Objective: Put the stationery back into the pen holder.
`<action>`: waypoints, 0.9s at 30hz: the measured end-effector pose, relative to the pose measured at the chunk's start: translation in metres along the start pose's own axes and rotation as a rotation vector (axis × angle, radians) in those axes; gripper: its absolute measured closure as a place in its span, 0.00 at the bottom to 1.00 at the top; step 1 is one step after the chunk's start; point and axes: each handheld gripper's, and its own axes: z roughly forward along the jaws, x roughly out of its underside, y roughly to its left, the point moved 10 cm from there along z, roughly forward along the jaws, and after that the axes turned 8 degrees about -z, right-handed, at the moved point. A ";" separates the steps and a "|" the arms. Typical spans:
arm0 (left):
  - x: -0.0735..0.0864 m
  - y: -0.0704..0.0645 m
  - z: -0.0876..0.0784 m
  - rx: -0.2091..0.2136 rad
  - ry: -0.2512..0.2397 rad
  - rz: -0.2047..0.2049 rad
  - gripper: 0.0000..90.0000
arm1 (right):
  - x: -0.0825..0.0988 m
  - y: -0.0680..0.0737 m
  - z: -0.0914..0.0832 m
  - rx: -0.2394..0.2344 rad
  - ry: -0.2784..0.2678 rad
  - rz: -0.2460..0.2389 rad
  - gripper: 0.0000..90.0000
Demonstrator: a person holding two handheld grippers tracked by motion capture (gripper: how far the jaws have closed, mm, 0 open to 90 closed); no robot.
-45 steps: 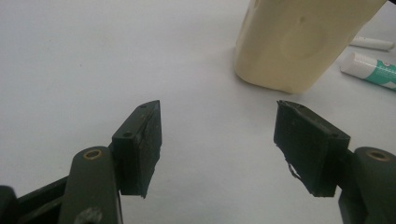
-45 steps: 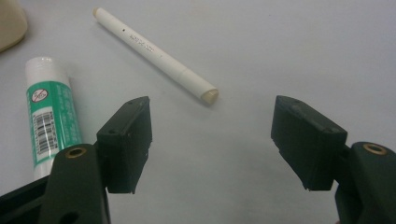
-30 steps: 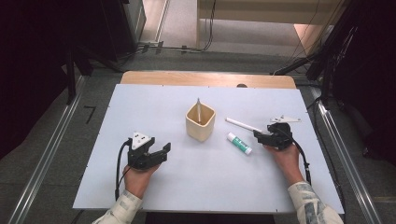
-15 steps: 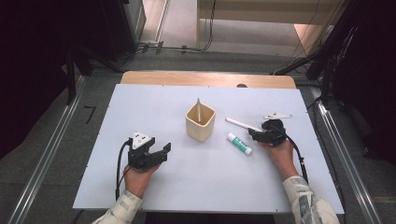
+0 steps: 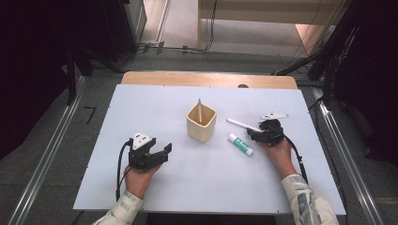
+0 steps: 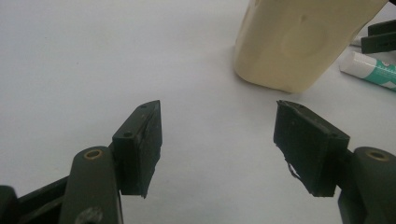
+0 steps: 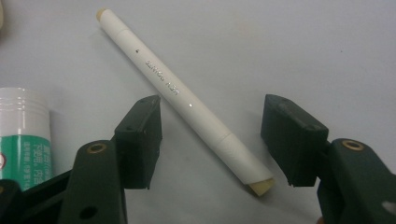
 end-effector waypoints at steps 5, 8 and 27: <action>0.000 0.000 0.000 0.002 0.000 -0.002 0.37 | -0.004 0.004 0.003 0.001 0.002 -0.020 0.44; 0.000 0.000 0.000 0.003 -0.001 -0.004 0.37 | -0.005 0.006 0.004 -0.001 0.000 -0.024 0.49; 0.000 0.000 0.000 0.004 0.003 -0.004 0.38 | -0.008 0.009 0.004 -0.018 0.018 -0.027 0.85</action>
